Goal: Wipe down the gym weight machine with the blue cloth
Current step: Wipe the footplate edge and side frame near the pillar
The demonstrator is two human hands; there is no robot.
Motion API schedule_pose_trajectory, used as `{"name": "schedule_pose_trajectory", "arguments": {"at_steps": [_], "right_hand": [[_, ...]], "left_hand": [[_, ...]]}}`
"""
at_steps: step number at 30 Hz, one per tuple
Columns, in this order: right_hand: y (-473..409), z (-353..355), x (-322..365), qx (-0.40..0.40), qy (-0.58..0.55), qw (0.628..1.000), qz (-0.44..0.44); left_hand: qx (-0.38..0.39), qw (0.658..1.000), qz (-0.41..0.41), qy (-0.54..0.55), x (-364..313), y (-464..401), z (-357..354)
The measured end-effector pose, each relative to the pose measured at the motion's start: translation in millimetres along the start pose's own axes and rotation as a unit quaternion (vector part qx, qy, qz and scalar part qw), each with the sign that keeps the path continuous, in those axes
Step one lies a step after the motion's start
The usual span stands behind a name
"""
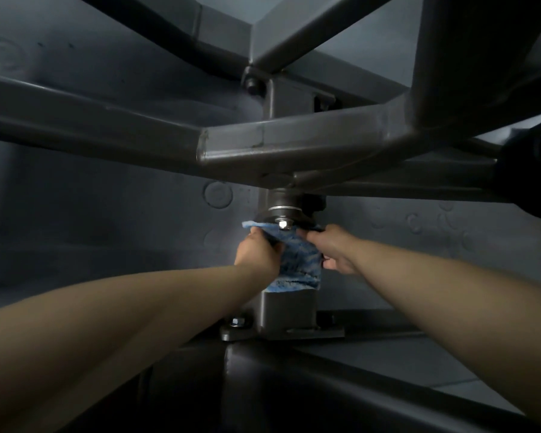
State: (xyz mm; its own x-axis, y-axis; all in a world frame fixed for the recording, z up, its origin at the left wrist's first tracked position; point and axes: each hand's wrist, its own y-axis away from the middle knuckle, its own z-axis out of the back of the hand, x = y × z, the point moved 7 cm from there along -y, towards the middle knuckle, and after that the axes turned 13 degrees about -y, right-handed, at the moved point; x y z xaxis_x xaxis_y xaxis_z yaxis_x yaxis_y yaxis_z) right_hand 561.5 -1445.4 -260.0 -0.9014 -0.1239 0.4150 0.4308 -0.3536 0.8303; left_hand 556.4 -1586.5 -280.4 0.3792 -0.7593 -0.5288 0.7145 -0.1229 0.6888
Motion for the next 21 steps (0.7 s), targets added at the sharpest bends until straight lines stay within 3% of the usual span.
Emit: {"name": "schedule_pose_trajectory", "arguments": {"at_steps": [5,10,15,21], "right_hand": [[-8.9,3.3,-0.4,-0.014,0.033,0.999,0.025],[-16.1,7.1,-12.3,-0.009,0.057,0.998,0.029],[-6.0,6.4,-41.6,0.006,0.166,0.986,0.012],[11.2,4.6,-75.0,0.027,0.324,0.946,-0.005]], "left_hand": [[-0.032,0.999,-0.007,0.01,7.4,-12.5,14.3],[-0.002,0.997,-0.03,-0.065,10.8,-4.9,12.4],[0.047,0.995,-0.045,-0.082,26.2,15.8,-6.5],[0.093,0.986,-0.051,-0.131,45.2,44.4,-28.0]]}}
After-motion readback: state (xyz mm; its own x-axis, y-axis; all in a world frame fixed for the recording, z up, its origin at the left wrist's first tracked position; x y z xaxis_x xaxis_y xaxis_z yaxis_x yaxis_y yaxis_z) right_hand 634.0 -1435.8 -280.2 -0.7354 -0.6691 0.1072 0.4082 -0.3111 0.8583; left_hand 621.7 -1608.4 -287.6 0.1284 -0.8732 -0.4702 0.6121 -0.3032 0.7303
